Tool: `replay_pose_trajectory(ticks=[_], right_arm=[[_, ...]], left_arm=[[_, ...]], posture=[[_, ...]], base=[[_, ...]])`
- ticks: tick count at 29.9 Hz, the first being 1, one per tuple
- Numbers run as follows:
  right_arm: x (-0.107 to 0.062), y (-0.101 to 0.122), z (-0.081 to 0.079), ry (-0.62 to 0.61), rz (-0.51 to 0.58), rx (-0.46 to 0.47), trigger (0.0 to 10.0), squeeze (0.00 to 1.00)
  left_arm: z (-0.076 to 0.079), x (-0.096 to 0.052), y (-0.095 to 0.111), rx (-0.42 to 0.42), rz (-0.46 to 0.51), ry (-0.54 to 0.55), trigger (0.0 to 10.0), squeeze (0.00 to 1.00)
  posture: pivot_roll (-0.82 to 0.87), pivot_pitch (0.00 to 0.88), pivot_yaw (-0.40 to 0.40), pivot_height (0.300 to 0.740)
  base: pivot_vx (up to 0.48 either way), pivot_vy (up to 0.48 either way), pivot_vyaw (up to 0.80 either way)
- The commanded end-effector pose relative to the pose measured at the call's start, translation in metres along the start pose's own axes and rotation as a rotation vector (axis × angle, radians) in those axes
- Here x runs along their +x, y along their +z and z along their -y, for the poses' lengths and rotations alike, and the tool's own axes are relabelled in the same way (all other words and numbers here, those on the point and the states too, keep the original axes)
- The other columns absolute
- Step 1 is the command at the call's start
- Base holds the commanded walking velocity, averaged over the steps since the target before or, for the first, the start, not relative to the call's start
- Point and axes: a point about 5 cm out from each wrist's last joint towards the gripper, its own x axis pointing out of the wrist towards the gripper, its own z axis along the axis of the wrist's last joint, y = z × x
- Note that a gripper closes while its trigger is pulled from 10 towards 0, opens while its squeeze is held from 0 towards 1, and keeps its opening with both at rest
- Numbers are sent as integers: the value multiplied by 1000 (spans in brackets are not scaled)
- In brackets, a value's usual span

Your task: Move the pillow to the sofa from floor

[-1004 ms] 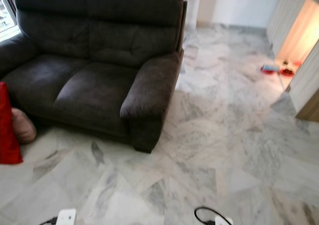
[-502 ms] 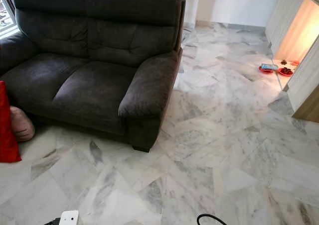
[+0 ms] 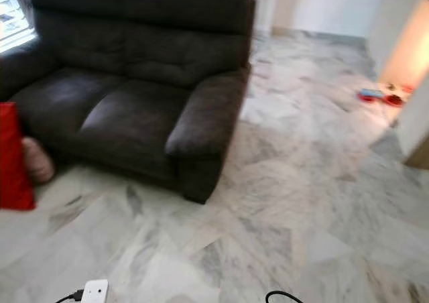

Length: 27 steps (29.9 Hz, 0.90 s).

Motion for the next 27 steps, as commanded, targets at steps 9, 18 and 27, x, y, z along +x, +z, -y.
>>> replay_pose_trajectory(ticks=[9, 18, 27], right_arm=[[0, -1, -4, 7, 1, 20, 10000, 0], [0, 0, -4, 8, 2, 21, 10000, 0], [0, -1, -4, 6, -1, 22, 10000, 0]], left_arm=[[-3, 0, 2, -4, -5, 9, 10000, 0], [-3, 0, 2, -9, -4, 8, 10000, 0], [-3, 0, 1, -11, -6, 9, 10000, 0]], posture=[[-70, 0, -26, 740], [-70, 0, -28, 740], [-70, 0, -28, 740]], base=[[0, 286, 0], [0, 285, 0], [0, 294, 0]])
